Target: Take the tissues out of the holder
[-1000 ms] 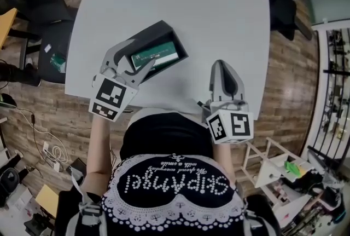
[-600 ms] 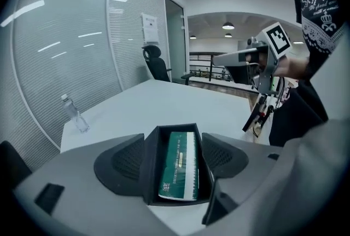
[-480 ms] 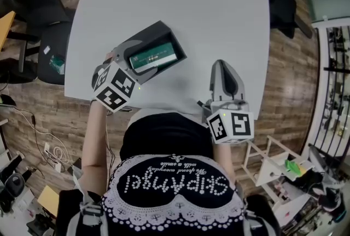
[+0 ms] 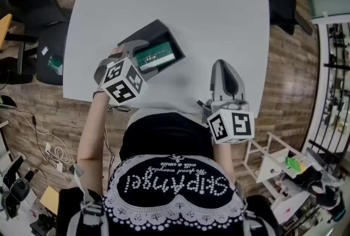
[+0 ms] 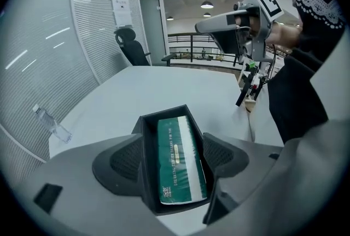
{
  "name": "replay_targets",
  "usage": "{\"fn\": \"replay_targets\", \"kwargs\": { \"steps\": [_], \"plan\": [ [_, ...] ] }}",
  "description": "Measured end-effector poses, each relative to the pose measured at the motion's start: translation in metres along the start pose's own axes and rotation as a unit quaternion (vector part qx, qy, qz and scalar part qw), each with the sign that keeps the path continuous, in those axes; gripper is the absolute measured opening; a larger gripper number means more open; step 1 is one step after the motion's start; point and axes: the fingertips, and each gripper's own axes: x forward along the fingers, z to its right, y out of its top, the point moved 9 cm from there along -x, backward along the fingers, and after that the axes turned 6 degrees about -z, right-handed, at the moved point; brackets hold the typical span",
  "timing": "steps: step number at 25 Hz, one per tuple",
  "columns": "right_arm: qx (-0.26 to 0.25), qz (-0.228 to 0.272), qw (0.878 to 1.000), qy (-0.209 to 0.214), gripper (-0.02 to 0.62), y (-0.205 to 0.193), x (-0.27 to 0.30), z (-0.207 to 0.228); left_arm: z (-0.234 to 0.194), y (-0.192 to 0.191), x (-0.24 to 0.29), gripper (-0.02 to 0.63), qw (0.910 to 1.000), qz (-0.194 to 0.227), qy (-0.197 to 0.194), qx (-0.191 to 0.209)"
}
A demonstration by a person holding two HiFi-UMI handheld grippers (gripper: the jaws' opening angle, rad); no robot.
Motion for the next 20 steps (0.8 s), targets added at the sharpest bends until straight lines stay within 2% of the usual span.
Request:
{"fn": "replay_targets", "kwargs": {
  "steps": [6, 12, 20],
  "plan": [
    [0.005, -0.008, 1.000, -0.006, 0.035, -0.006, 0.008, 0.008, 0.001, 0.002, 0.028, 0.348, 0.9993, -0.020, -0.029, 0.016],
    [0.008, -0.016, 1.000, -0.007, 0.035, -0.008, 0.017, 0.010, -0.002, -0.001, 0.046, 0.351, 0.9977, -0.036, -0.056, 0.011],
    [0.008, -0.023, 1.000, -0.005, 0.035, -0.006, 0.020, 0.008, -0.003, -0.004, 0.055, 0.354, 0.9954, -0.062, -0.073, 0.007]
  ]
}}
